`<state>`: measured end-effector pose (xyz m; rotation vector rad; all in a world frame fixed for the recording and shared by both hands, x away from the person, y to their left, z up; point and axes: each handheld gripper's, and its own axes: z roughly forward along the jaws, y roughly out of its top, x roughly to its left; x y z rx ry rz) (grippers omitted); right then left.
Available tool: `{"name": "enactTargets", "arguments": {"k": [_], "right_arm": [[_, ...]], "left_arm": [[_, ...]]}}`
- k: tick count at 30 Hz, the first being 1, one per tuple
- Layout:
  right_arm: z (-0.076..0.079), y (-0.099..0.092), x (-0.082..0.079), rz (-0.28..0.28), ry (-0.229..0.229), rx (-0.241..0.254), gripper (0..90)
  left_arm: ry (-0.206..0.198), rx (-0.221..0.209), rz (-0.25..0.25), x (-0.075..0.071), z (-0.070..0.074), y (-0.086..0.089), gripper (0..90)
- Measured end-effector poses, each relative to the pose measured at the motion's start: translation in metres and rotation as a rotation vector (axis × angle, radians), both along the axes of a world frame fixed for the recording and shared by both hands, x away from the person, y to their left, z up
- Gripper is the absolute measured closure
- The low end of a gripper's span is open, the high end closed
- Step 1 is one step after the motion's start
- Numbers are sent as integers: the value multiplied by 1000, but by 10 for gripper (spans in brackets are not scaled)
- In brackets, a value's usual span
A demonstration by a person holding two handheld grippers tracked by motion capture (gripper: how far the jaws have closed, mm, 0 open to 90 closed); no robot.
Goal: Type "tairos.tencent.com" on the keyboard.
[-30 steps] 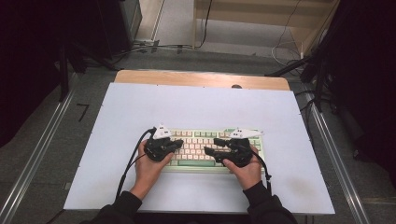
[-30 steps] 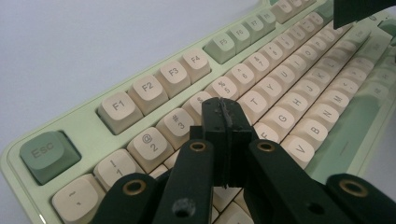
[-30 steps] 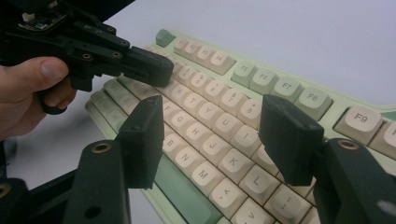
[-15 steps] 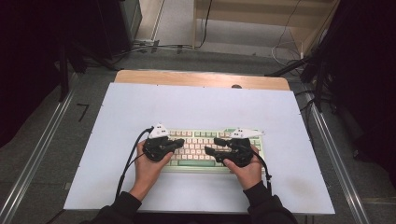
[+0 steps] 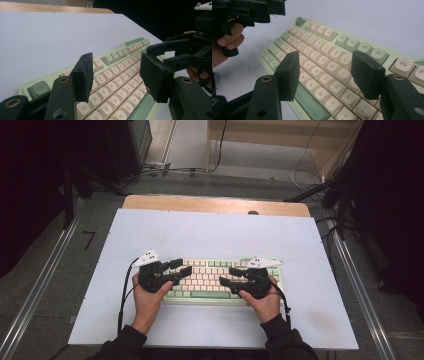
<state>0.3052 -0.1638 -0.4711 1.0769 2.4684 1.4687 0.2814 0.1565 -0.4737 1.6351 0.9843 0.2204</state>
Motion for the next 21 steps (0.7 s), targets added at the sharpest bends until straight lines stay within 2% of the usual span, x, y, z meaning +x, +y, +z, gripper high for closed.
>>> {"name": "enactTargets", "arguments": {"k": [4, 9, 13, 19, 21], "right_arm": [[0, 0, 0, 4, -1, 1, 389], [0, 2, -1, 13, -1, -3, 437], [0, 6, -3, 38, -7, -12, 558], [0, 16, -8, 88, -13, -40, 851], [-1, 20, -9, 100, -14, -55, 873]], "left_arm": [[-11, -10, 21, -3, 0, 6, 444], [1, -15, 48, -5, -2, 13, 440], [0, -24, 60, -5, -3, 16, 441], [5, -24, 55, -5, -3, 15, 446], [5, -20, 55, -5, -4, 14, 448]]}}
